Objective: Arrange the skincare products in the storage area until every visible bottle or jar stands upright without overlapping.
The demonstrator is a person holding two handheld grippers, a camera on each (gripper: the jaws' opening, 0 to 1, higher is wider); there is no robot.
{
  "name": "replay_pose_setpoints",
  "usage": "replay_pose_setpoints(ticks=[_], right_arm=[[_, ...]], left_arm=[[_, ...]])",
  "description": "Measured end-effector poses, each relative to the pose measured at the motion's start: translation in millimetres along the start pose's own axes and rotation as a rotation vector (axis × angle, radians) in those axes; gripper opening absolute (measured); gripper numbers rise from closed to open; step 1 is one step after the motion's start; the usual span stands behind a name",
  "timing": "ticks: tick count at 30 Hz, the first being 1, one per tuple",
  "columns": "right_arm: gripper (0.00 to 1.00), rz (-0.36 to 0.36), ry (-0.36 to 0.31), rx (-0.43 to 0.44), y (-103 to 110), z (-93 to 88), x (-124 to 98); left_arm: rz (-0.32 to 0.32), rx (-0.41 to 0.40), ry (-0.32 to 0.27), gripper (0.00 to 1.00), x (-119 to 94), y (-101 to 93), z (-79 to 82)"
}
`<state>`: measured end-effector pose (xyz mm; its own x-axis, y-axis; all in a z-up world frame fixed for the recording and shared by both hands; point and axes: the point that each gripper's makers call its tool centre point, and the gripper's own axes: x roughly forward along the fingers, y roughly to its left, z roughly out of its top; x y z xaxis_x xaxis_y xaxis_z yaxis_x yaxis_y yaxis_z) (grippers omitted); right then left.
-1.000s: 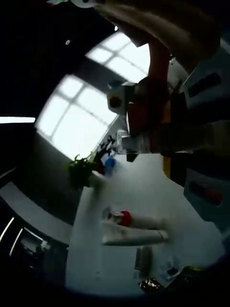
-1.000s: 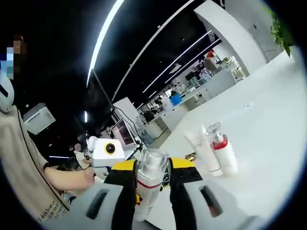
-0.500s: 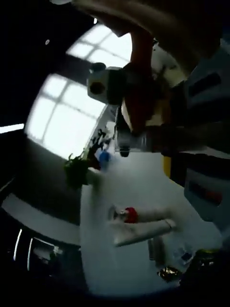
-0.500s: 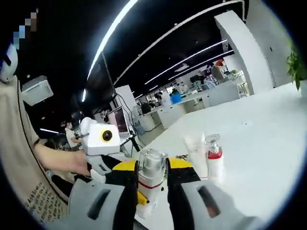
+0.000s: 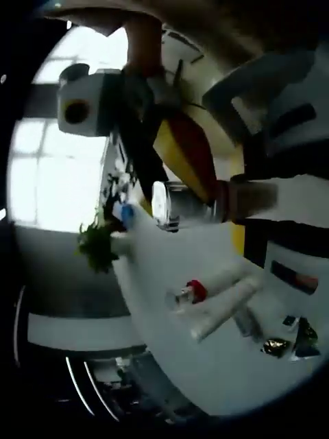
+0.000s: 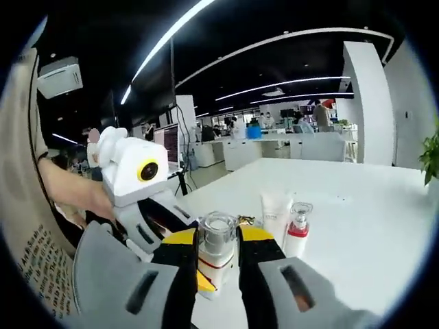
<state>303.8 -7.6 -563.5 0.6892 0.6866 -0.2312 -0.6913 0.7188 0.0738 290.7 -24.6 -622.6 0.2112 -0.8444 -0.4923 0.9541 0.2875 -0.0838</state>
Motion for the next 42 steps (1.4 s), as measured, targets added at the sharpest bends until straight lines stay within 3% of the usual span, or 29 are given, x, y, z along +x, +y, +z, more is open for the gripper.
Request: replay_pose_setpoints(ticks=[10,20,42], right_arm=[[0.21,-0.06,0.083,-0.083,-6,-18.4,7],[0.2,-0.164,0.138,-0.078,-19,-40.3,19],[0.2,-0.247,0.267,-0.038,-39,-91.5,36]], left_arm=[[0.019,0.125,0.088,0.19,16,10.2,-17.3],[0.034,0.122,0.099,0.17,33,27.3,-34.4],[-0.038,0.104,0.152,0.17,67,38.4,-75.8]])
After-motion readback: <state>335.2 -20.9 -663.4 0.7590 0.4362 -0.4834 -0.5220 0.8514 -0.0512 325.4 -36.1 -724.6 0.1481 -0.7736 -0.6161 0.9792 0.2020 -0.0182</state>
